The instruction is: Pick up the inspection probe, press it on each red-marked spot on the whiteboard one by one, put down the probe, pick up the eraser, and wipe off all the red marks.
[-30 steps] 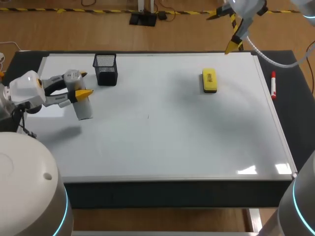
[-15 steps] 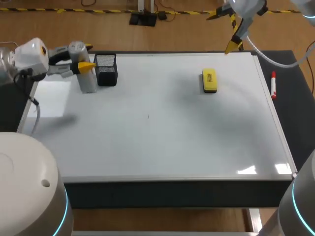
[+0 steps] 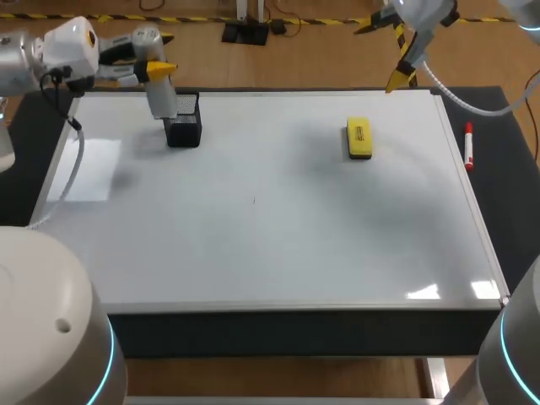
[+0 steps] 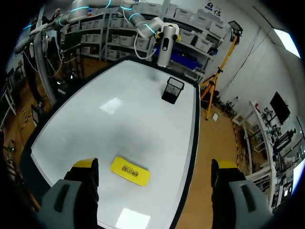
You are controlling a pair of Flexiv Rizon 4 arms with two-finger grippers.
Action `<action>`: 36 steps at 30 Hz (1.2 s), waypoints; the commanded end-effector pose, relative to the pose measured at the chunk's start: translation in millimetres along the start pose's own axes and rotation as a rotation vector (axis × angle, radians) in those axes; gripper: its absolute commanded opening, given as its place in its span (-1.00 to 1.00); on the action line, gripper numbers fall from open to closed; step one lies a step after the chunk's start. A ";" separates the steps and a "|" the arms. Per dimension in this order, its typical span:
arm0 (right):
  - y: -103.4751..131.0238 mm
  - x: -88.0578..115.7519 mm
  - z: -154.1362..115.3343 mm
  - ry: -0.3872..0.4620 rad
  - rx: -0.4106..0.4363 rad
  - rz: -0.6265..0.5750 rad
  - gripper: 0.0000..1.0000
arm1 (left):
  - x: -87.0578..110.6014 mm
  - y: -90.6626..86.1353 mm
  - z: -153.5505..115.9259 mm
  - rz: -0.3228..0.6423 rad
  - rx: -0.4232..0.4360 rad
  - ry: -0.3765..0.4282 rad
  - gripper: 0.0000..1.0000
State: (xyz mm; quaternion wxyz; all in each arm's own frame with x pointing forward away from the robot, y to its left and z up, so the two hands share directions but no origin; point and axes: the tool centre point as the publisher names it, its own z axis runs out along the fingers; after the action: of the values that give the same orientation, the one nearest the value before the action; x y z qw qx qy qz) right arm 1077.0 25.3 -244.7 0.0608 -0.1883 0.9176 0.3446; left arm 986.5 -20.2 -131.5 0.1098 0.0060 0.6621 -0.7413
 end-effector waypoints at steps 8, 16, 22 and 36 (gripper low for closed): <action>0.1 -0.5 -0.6 0.004 0.005 0.000 1.00 | -44.1 17.7 8.2 -0.046 0.033 0.114 -1.00; 0.1 -0.5 -0.6 0.004 0.005 0.000 1.00 | -67.4 33.7 15.5 -0.066 0.030 0.125 -1.00; 0.1 -0.5 -0.6 0.004 0.005 0.000 1.00 | -79.8 45.8 17.6 -0.079 0.032 0.130 -1.00; 0.1 -0.5 -0.6 0.004 0.005 0.000 1.00 | -96.8 64.5 12.0 -0.101 0.026 0.133 -1.00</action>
State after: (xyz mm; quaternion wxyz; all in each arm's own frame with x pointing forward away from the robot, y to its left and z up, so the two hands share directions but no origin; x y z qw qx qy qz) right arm 1077.4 25.3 -244.7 0.0604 -0.1884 0.9177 0.3445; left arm 1086.4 -23.8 -175.6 0.0582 -0.0087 0.6582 -0.7505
